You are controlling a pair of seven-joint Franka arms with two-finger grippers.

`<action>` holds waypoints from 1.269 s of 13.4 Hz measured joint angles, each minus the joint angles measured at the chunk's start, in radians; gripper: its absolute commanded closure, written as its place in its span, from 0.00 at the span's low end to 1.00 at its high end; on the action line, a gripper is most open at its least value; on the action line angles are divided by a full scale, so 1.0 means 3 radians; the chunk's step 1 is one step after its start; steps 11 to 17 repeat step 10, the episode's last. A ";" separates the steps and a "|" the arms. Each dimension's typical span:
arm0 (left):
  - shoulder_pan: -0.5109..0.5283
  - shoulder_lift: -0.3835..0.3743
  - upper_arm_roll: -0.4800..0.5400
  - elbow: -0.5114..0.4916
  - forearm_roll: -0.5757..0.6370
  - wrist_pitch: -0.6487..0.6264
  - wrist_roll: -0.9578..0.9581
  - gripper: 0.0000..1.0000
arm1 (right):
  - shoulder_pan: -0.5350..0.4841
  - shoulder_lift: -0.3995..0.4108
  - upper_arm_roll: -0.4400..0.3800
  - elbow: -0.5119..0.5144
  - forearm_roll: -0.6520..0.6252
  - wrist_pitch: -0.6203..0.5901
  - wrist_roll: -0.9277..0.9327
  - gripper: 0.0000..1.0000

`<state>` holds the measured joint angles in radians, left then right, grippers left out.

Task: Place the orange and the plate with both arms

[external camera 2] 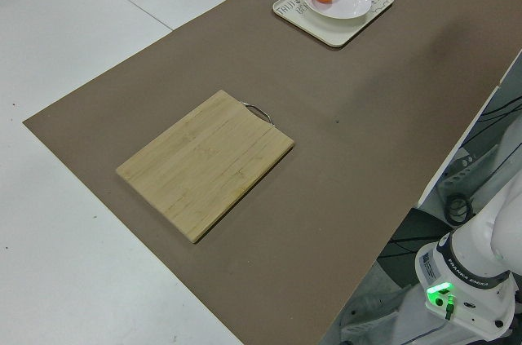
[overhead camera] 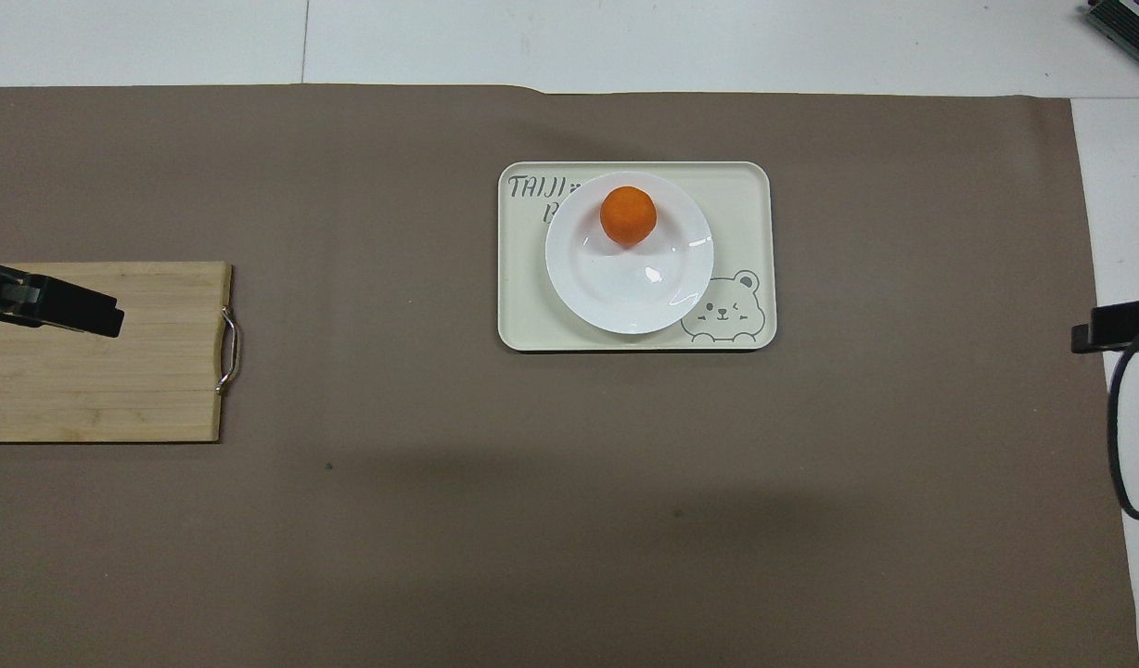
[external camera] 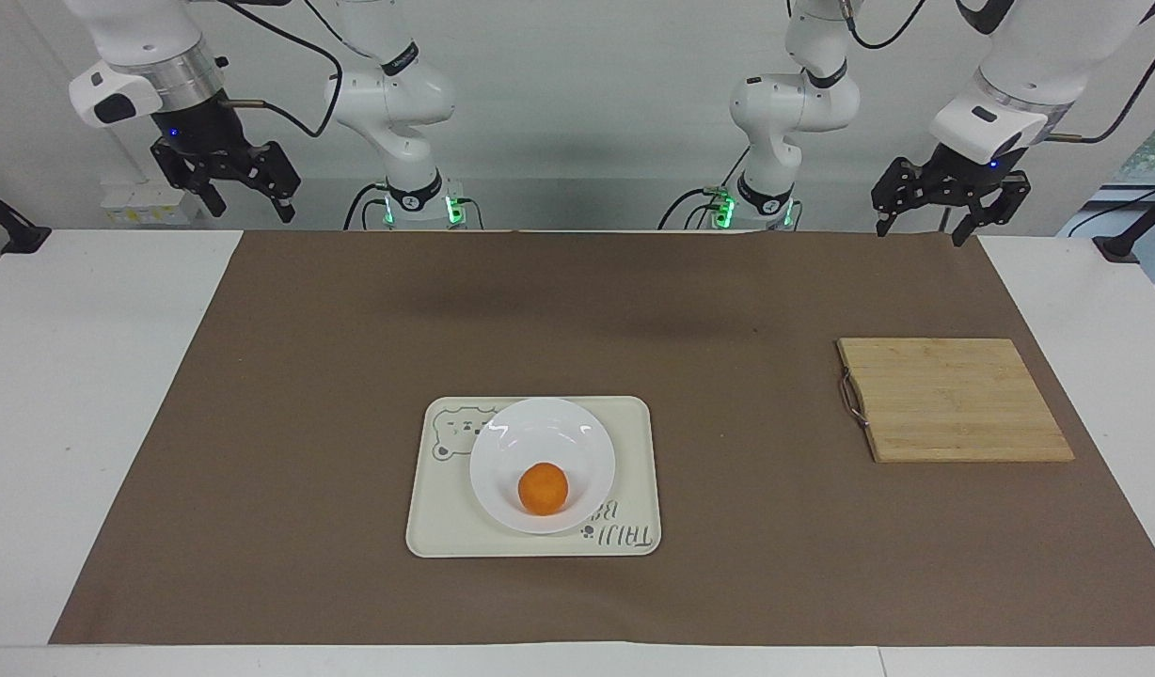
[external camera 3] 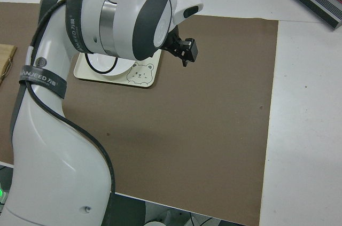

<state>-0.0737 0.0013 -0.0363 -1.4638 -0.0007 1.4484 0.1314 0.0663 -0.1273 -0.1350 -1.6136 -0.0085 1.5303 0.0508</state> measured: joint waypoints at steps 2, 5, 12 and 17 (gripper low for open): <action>0.0000 0.0000 -0.0007 0.0000 0.0000 -0.0001 -0.0002 0.00 | 0.0032 0.0002 0.0020 0.0027 -0.0018 0.0005 -0.0045 0.00; 0.0000 -0.0003 -0.0007 0.0004 0.0000 -0.0001 -0.0005 0.00 | 0.0034 0.0014 0.0024 0.0026 -0.0018 0.0005 -0.0068 0.00; 0.0000 -0.0011 0.0002 0.0010 0.0000 -0.0001 -0.0013 0.00 | 0.0034 0.0016 0.0021 0.0017 -0.0018 -0.0039 -0.0081 0.00; 0.0000 -0.0011 0.0002 0.0010 0.0000 -0.0001 -0.0013 0.00 | 0.0034 0.0016 0.0021 0.0017 -0.0018 -0.0039 -0.0081 0.00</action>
